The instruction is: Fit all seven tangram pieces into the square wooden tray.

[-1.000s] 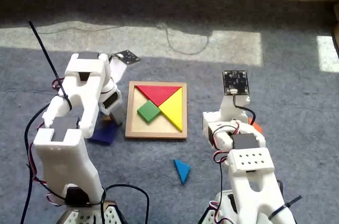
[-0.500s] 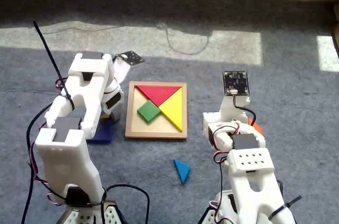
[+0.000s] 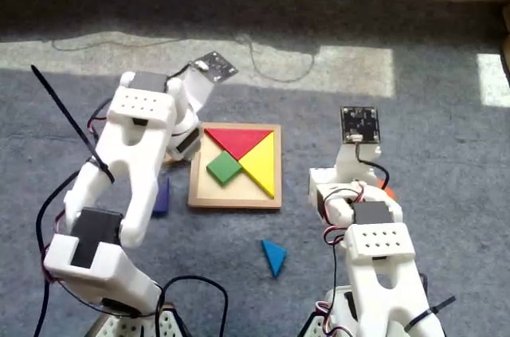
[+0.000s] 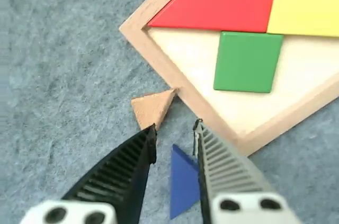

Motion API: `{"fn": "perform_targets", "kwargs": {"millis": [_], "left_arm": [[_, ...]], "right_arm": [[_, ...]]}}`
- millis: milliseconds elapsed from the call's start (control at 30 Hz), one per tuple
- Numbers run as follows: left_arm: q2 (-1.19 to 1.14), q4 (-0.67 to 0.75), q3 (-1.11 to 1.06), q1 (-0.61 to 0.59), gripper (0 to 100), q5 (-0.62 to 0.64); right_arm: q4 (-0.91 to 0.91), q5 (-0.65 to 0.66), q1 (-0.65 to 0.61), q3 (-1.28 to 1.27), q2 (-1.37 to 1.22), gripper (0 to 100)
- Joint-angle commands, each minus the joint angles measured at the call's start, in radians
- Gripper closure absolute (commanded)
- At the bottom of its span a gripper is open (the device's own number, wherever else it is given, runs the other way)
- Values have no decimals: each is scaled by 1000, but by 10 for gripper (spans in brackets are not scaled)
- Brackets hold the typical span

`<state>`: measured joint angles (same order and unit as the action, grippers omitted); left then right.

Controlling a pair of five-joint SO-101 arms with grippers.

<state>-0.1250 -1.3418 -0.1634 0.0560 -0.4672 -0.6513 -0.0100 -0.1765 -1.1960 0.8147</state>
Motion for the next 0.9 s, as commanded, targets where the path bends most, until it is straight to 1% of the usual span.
{"fn": "perform_targets", "kwargs": {"millis": [0, 133, 200, 267, 400, 467, 600, 667, 767, 867], "left_arm": [[28, 25, 16, 97, 870, 101], [-16, 97, 19, 108, 870, 198], [-22, 114, 21, 96, 869, 215], [-12, 92, 48, 65, 862, 215], [10, -17, 85, -10, 763, 216], [19, -37, 91, -65, 743, 213], [12, 3, 88, -193, 752, 210], [10, 21, 73, -240, 752, 178], [10, 55, 13, -262, 752, 137], [10, 141, -56, -263, 752, 135]], "right_arm": [[24, -3, 15, 7, 24, 989], [24, -3, 16, 7, 24, 989], [24, -3, 16, 7, 24, 989], [24, -3, 16, 7, 24, 989], [24, -2, 16, 7, 25, 989], [24, -2, 16, 7, 27, 989], [24, -2, 16, 10, 25, 989], [24, -2, 16, 10, 25, 989], [24, -2, 16, 10, 25, 989], [24, -2, 16, 10, 25, 988]]}}
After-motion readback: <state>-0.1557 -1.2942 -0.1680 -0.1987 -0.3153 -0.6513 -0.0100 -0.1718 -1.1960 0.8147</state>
